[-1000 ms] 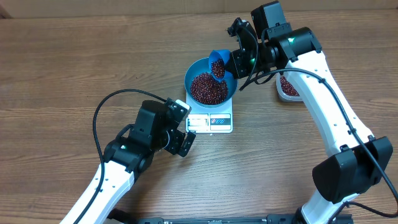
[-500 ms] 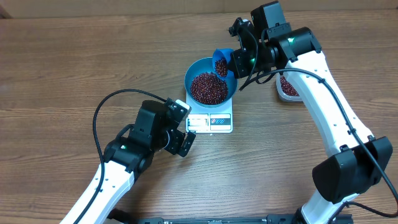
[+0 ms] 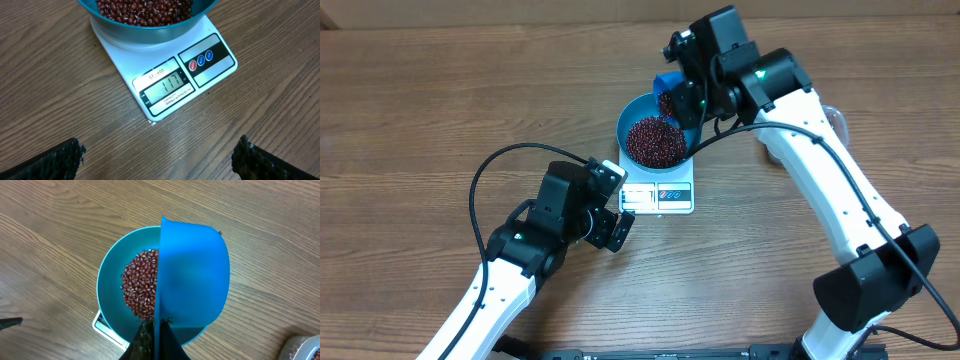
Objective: Scoop item into bowl and weigh 150g on scale
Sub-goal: 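Tip the scoop with the right gripper to pour beans into the bowl, then move the empty scoop back over the bean tub, right gripper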
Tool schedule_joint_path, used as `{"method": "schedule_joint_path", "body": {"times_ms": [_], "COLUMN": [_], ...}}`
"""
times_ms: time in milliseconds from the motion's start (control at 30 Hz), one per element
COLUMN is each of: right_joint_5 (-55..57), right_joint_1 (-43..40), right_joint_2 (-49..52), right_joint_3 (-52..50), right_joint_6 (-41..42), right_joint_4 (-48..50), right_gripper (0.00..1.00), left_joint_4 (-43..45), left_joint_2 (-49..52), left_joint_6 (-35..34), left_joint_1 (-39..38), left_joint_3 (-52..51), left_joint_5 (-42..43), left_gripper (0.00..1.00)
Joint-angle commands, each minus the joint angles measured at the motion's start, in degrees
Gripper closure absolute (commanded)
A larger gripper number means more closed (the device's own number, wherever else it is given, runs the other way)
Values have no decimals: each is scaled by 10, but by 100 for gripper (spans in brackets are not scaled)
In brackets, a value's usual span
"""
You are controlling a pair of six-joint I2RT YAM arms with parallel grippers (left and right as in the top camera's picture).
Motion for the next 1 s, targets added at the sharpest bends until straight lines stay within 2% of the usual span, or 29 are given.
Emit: {"method": "schedule_joint_path", "body": {"times_ms": [0,167,433,567,700,967], "right_joint_5": [59,104,104,106,162,205], "right_joint_1": [17,41,43,48,66,86], "right_joint_2": [-6,-6,-6,-6,-6,-6], "right_joint_3": [21,21,21,21,21,21], "right_joint_6": [0,-1,-6,-34,-45,-50], "right_joint_4": [4,3,3,4,4,4], "right_gripper": [96,96,96,96,96,96], "left_joint_4": [2,2,2,2,2,2], "left_joint_2": [-2,-2,-2,-2,-2,-2], "left_joint_6": [-10,-10,-10,-10,-10,-10], "left_joint_1": [-3,-3,-3,-3,-3,-3], "left_joint_3": [-2,-2,-2,-2,-2,-2], "left_joint_5": [-2,-1,-1,-1,-1,-1], "left_gripper": [1,1,1,0,0,0]}}
